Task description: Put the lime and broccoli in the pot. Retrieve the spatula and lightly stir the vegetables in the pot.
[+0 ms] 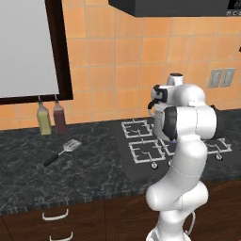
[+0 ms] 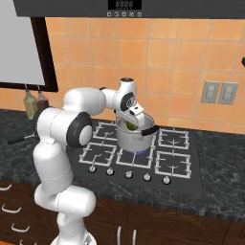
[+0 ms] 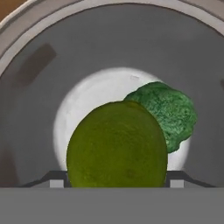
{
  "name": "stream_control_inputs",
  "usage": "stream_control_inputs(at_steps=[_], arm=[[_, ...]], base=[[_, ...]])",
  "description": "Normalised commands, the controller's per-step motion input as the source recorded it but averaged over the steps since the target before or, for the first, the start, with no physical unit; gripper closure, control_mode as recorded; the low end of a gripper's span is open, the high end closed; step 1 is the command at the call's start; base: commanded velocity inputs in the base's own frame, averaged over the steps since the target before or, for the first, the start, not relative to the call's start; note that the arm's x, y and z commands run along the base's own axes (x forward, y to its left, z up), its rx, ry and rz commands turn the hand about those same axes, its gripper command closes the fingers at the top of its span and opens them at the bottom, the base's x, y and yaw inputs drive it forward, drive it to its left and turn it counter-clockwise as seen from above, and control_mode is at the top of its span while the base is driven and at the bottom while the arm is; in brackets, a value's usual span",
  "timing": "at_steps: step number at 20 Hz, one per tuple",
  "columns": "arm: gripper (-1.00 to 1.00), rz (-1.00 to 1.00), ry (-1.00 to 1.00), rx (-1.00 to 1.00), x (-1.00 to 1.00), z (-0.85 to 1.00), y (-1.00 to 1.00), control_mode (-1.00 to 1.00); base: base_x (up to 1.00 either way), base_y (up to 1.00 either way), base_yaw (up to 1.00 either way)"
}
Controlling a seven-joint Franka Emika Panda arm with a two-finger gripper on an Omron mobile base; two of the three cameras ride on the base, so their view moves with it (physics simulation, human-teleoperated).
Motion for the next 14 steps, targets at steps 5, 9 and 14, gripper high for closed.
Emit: stream_control_inputs(at_steps=[5, 9, 14], arm=[[-1.00, 0.00, -0.03, 0.00, -0.04, 0.03, 0.00, -1.00], [-1.00, 0.02, -0.05, 0.00, -0.13, 0.16, 0.00, -1.00], [-1.00, 0.04, -0.15, 0.00, -0.01, 0.32, 0.00, -1.00]], base=[[0.00, 0.00, 0.00], [0.00, 0.00, 0.00], [0.00, 0.00, 0.00]])
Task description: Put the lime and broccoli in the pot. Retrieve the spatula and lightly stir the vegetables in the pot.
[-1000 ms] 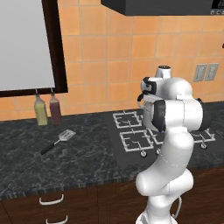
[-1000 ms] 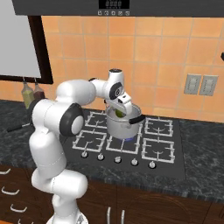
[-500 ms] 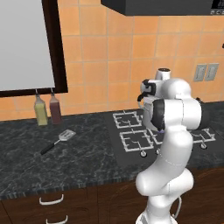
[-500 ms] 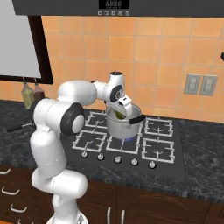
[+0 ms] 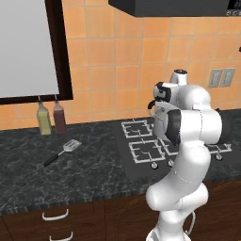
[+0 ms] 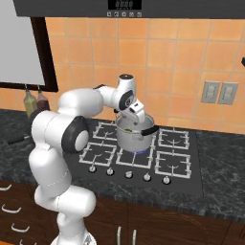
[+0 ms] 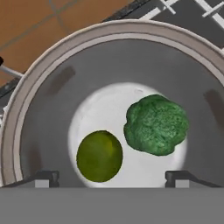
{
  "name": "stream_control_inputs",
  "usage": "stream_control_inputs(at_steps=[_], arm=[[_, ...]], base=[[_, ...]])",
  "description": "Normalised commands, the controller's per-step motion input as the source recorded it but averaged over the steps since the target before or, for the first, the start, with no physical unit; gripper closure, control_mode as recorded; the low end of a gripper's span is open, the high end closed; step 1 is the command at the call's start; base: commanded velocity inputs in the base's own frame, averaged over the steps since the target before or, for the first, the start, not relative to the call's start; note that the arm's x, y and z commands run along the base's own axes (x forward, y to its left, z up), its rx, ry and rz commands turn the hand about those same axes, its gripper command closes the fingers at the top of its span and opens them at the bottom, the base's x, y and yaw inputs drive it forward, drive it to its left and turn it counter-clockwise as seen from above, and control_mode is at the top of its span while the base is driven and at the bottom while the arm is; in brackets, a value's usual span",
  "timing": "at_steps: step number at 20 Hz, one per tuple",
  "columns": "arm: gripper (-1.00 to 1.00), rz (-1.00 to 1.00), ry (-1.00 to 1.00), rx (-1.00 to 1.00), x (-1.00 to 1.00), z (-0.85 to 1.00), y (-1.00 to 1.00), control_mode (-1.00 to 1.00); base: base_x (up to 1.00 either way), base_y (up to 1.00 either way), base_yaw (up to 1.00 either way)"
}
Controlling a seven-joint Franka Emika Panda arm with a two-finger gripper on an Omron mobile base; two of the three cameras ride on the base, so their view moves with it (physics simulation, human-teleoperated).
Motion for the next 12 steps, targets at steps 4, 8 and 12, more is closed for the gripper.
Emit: stream_control_inputs(at_steps=[4, 8, 12], arm=[[-1.00, 0.04, -0.13, -0.02, -0.19, 0.37, 0.09, -1.00], [-1.00, 0.17, -0.18, -0.05, -0.67, 0.64, 0.57, -1.00], [-1.00, 0.16, 0.00, -0.07, -0.64, 0.24, 0.87, -1.00]], base=[[0.00, 0.00, 0.00], [0.00, 0.00, 0.00], [0.00, 0.00, 0.00]])
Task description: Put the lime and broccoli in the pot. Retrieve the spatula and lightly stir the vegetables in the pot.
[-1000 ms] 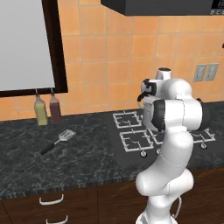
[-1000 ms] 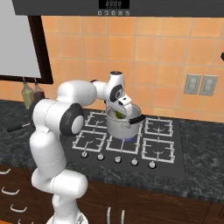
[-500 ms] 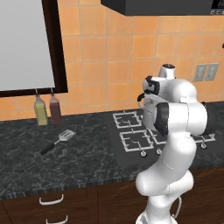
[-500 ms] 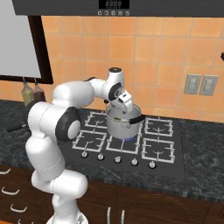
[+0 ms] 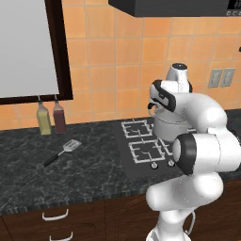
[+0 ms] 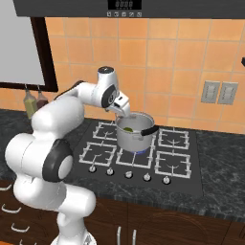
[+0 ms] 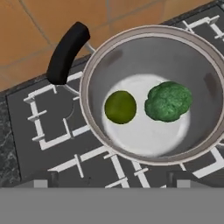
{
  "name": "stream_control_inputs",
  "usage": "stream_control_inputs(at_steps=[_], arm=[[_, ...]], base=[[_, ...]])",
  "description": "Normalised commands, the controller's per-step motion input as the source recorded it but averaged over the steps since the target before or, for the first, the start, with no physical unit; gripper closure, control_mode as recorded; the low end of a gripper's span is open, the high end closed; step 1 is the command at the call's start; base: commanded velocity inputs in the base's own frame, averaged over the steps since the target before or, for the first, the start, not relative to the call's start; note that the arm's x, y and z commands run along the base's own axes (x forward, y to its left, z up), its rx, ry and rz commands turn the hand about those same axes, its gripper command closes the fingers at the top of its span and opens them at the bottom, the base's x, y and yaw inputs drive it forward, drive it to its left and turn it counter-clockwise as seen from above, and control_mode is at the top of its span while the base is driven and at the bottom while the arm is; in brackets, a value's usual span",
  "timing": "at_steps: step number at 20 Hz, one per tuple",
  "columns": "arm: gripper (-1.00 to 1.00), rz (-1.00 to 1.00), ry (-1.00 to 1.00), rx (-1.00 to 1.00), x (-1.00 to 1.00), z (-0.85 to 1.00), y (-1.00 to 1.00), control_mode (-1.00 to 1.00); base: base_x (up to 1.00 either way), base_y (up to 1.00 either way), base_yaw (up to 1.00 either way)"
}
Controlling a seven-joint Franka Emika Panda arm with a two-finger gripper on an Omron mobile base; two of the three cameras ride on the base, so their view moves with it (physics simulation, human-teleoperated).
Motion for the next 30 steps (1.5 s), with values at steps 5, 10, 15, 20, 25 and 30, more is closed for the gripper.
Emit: stream_control_inputs(at_steps=[5, 10, 15, 20, 25, 30], arm=[[-1.00, 0.08, 0.03, -0.03, -0.18, -0.09, 0.28, -1.00], [-1.00, 0.20, 0.08, -0.06, -0.58, -0.41, 1.00, -1.00], [-1.00, 0.23, 0.16, 0.00, -0.40, -0.49, 1.00, -1.00], [-1.00, 0.25, 0.14, 0.00, -0.07, -0.40, 1.00, -1.00], [-1.00, 0.12, 0.10, 0.00, 0.01, -0.04, 0.42, -1.00], [-1.00, 0.00, 0.05, -0.05, 0.00, 0.00, 0.78, -1.00]], base=[[0.00, 0.00, 0.00], [0.00, 0.00, 0.00], [0.00, 0.00, 0.00], [0.00, 0.00, 0.00], [0.00, 0.00, 0.00], [0.00, 0.00, 0.00]])
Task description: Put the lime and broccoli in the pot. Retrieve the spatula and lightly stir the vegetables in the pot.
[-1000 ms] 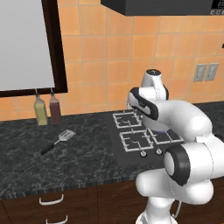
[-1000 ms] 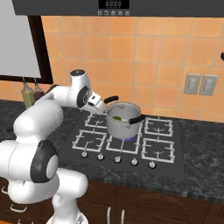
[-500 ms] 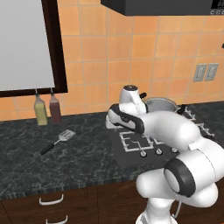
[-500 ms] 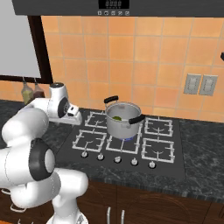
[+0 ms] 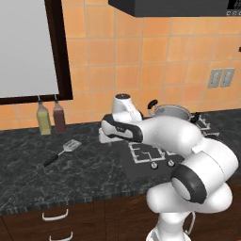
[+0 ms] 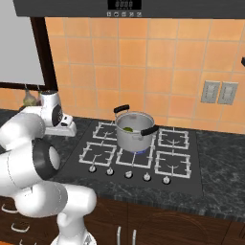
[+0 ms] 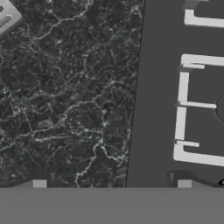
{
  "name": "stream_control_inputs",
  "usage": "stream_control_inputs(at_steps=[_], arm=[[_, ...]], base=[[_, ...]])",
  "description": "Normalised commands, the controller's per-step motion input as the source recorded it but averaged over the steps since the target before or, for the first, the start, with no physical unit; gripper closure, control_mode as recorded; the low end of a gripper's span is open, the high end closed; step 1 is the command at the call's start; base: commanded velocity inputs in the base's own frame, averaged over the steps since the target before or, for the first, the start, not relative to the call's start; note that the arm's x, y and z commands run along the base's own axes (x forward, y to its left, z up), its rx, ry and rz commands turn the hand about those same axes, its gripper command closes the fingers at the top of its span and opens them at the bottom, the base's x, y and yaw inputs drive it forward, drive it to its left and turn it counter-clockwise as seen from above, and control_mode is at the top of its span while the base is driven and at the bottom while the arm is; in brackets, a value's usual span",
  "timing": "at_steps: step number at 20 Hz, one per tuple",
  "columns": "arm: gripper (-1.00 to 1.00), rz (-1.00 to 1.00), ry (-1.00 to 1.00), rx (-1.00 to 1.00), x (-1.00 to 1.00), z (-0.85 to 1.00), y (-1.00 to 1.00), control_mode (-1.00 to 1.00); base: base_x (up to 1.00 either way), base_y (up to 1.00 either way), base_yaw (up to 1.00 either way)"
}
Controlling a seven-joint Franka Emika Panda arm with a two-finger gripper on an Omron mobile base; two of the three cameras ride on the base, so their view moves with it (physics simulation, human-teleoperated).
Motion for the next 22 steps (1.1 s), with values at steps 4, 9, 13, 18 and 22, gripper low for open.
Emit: stream_control_inputs(at_steps=[4, 9, 13, 18, 22], arm=[[-1.00, 0.00, 0.03, -0.10, 0.00, 0.00, 1.00, -1.00], [-1.00, -0.15, 0.01, -0.08, 0.00, 0.00, 1.00, -1.00], [-1.00, -0.28, 0.00, -0.03, 0.00, -0.10, 0.93, -1.00], [-1.00, -0.03, 0.00, 0.00, 0.04, -0.01, 0.08, -1.00], [-1.00, -0.09, 0.00, 0.00, 0.20, -0.11, 0.37, -1.00]], base=[[0.00, 0.00, 0.00], [0.00, 0.00, 0.00], [0.00, 0.00, 0.00], [0.00, 0.00, 0.00], [0.00, 0.00, 0.00]])
